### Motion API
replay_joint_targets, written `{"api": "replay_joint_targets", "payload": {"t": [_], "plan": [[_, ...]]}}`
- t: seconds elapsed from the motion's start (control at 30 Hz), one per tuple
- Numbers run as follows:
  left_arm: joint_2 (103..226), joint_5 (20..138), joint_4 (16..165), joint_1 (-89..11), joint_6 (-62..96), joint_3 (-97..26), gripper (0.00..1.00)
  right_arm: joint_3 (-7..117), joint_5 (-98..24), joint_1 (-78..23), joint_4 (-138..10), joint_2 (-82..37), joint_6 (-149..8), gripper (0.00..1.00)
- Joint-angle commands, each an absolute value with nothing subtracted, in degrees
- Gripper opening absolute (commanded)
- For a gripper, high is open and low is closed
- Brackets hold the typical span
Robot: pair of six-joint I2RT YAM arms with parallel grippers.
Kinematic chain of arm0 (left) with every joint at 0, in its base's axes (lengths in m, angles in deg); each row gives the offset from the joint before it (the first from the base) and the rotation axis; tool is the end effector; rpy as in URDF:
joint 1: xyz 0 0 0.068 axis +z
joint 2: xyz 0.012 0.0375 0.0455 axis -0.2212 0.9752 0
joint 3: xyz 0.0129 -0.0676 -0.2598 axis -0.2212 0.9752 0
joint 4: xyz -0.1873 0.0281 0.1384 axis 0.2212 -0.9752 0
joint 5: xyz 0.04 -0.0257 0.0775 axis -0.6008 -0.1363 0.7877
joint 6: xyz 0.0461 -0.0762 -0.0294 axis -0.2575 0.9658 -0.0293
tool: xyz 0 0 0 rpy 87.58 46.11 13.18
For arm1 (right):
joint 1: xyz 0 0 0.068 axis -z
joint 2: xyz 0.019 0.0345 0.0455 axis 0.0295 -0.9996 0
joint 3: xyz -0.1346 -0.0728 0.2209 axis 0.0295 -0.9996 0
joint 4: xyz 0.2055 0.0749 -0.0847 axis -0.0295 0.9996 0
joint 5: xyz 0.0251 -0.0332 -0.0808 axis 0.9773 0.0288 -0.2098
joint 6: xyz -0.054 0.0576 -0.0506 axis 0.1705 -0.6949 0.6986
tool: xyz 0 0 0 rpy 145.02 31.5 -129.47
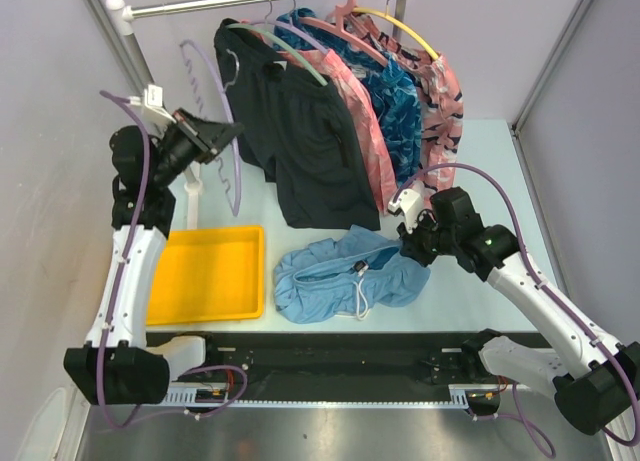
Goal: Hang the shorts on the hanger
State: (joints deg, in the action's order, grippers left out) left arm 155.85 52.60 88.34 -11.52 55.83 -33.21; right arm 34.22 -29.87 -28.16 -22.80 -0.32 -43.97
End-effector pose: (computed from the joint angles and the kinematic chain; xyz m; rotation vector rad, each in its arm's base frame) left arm 0.2718 -0.0421 0.4348 -0.2036 1.6151 -1.1190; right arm 0.1746 0.1247 0.2697 -1.1064 2.0888 0.3829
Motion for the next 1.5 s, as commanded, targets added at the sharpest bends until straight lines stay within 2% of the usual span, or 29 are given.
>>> {"api": "replay_joint_targets", "payload": {"t": [0.0, 0.17, 0.27, 0.3, 0.4, 0.5, 0.67, 0.93, 1.03, 1.27, 1.37, 1.47], "plan": [[151.36, 44.15, 85.7, -12.25, 50.01, -29.49, 0.0, 37.0, -28.84, -28.46, -24.6, 0.17, -43.56, 0.0], [147.41, 39.55, 78.51, -16.46, 40.87, -25.88, 0.0, 36.92, -28.31, -28.46, -21.44, 1.48, -40.75, 0.0], [145.57, 37.71, 71.65, -20.59, 28.95, -25.79, 0.0, 36.65, -29.19, -28.46, -19.68, 2.28, -39.61, 0.22], [145.12, 36.31, 69.72, -22.17, 26.99, -25.44, 0.0, 36.57, -29.63, -28.46, -18.8, 2.36, -39.09, 0.39], [144.41, 30.51, 66.28, -23.06, 20.83, -24.91, 0.0, 36.48, -30.94, -28.37, -18.27, 3.42, -39.08, 0.64], [145.29, 26.9, 58.91, -23.24, 15.65, -25.35, 0.0, 36.48, -32.08, -28.37, -19.05, 5.7, -39.17, 0.77], [144.06, 18.56, 51.8, -25.25, 8.71, -24.2, 0.0, 36.56, -31.48, -28.46, -23.0, 13.77, -38.2, 0.83], [145.82, 16.87, 37.89, -35.19, -3.09, -24.65, 0.03, 36.56, -21.9, -30.74, -35.22, 19.33, -30.65, 0.85], [146.0, 15.3, 38.76, -35.45, -1.26, -22.98, 0.05, 36.91, -21.72, -34.68, -37.51, 19.33, -26.79, 0.86], [148.01, 16.16, 38.59, -38.62, -1.06, -22.36, 0.03, 38.32, -22.15, -47.78, -33.12, 15.74, -13.42, 0.88], [148.9, 17.31, 37.18, -40.72, -2.83, -22.62, 0.02, 38.94, -26.81, -53.93, -35.66, 12.31, -10.26, 0.86], [149.6, 18.27, 35.61, -42.39, -5.27, -23.23, 0.02, 39.11, -26.12, -56.84, -36.2, 10.11, -7.7, 0.83]]}}
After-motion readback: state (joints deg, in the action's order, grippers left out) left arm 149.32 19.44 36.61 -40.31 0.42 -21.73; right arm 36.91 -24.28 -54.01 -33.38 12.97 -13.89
